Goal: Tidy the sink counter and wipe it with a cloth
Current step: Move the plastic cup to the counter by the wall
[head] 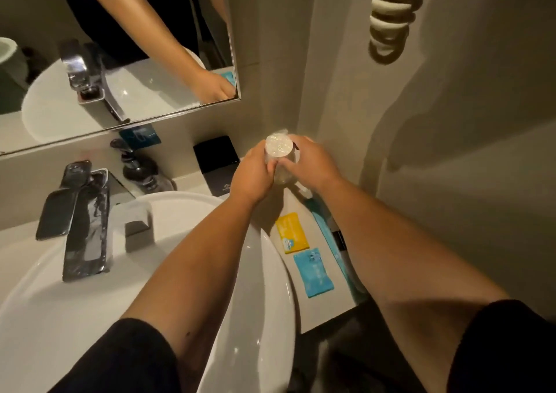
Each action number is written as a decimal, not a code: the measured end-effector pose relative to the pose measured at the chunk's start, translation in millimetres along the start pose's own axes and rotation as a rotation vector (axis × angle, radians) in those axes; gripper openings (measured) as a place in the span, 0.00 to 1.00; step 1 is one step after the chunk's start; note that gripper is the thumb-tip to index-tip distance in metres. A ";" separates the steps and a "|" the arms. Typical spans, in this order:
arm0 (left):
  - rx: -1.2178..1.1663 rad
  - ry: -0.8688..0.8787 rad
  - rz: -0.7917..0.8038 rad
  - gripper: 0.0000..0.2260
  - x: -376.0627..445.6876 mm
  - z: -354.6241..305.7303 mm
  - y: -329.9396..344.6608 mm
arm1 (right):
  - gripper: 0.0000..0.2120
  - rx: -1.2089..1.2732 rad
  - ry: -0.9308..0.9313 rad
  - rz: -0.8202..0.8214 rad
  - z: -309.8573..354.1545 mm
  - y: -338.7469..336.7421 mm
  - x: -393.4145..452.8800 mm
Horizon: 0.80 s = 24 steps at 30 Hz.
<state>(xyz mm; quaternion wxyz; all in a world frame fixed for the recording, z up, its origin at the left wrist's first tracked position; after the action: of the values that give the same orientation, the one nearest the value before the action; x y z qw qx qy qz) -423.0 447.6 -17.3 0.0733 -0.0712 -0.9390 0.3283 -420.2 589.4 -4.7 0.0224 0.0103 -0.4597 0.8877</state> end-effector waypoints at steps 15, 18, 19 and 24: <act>-0.037 -0.069 -0.044 0.18 30.2 20.3 21.3 | 0.27 0.136 0.048 0.016 -16.4 26.4 36.6; -0.014 -0.067 -0.013 0.19 28.4 18.6 19.9 | 0.31 0.105 0.061 0.028 -16.7 26.6 36.4; 0.002 -0.075 0.005 0.21 27.3 17.6 18.8 | 0.33 0.069 0.062 0.036 -16.7 26.4 35.5; 0.122 -0.084 0.093 0.25 10.8 7.7 3.5 | 0.38 0.014 0.073 0.069 -7.1 14.3 21.6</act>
<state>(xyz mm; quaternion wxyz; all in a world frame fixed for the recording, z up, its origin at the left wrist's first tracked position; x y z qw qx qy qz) -434.7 447.6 -24.4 0.0225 -0.0963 -0.9152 0.3908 -442.5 587.6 -19.6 0.0087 -0.0379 -0.4526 0.8909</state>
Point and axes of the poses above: each hand's wrist, its own x-axis towards the middle knuckle, its own y-axis out of the palm, z = x × y, the point moved 1 cm from there along x, towards the middle knuckle, and after that the axes turned 6 degrees about -x, right-handed, at the moved point
